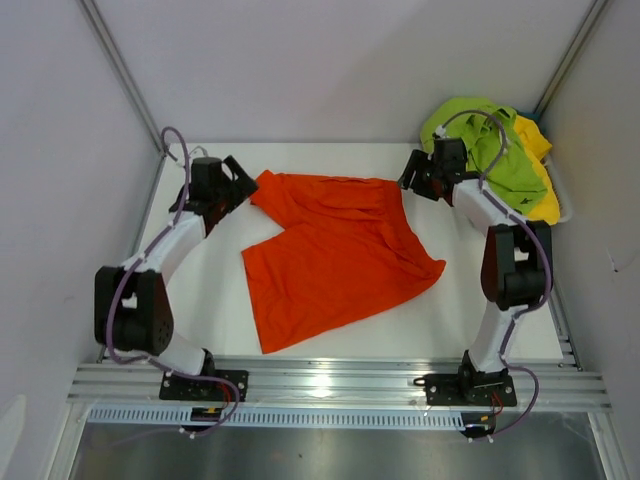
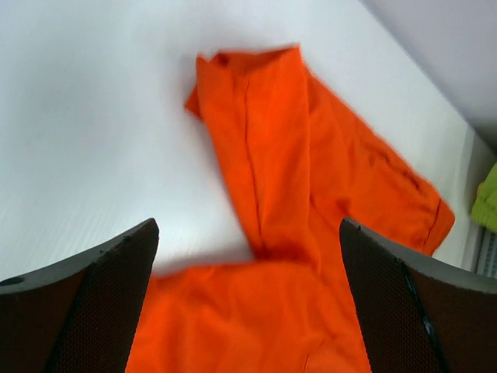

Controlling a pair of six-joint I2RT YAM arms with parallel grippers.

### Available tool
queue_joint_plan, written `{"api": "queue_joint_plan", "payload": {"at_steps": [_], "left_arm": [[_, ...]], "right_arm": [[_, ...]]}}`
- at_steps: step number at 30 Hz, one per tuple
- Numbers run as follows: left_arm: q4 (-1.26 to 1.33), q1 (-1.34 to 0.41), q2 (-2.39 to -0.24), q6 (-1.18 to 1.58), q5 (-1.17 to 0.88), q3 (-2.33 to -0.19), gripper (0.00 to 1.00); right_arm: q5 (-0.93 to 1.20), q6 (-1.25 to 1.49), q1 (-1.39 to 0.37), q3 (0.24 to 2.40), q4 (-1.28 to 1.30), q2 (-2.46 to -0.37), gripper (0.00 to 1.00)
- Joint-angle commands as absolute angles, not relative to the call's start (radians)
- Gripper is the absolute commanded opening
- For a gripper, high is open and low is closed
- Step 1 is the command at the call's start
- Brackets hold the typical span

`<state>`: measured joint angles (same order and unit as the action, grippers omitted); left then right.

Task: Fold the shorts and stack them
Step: Flatten the shorts out

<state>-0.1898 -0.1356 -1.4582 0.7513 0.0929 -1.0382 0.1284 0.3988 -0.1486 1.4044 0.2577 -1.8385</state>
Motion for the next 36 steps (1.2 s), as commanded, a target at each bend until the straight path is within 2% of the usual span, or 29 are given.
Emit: {"api": "queue_joint_plan", "payload": {"at_steps": [1, 8, 18, 20, 21, 26, 28, 32, 35, 36], "left_arm": [[-0.107, -0.098, -1.601, 0.707, 0.026, -1.193, 0.99], [-0.112, -0.097, -1.874, 0.652, -0.07, -1.431, 0.99], [-0.11, -0.098, -2.008, 0.601, -0.091, -1.512, 0.99], [-0.113, -0.098, -2.022, 0.595, -0.086, -1.52, 0.99], [-0.118, -0.098, -2.037, 0.595, -0.083, -1.528, 0.99], [-0.135, -0.097, -2.063, 0.584, -0.034, -1.577, 0.99], [-0.137, -0.091, -2.066, 0.589, -0.034, -1.586, 0.99], [-0.226, -0.092, -2.112, 0.614, -0.048, -1.669, 0.96], [-0.25, -0.091, -2.109, 0.632, -0.035, -1.669, 0.83], [-0.245, -0.092, -2.097, 0.638, -0.031, -1.642, 0.83]], "right_arm": [[0.187, 0.374, -0.15, 1.566, 0.233, -1.946, 0.67], [0.21, 0.368, -0.146, 1.79, 0.284, -2.177, 0.66], [0.215, 0.383, -0.153, 1.868, 0.287, -2.322, 0.63], [0.222, 0.39, -0.153, 1.868, 0.278, -2.33, 0.56], [0.23, 0.393, -0.153, 1.87, 0.27, -2.332, 0.42], [0.224, 0.403, -0.146, 1.876, 0.247, -2.336, 0.04], [0.216, 0.402, -0.143, 1.885, 0.248, -2.339, 0.0], [0.21, 0.403, -0.135, 1.875, 0.23, -2.339, 0.0], [0.209, 0.411, -0.132, 1.876, 0.225, -2.342, 0.0], [0.207, 0.413, -0.132, 1.876, 0.224, -2.344, 0.0]]}}
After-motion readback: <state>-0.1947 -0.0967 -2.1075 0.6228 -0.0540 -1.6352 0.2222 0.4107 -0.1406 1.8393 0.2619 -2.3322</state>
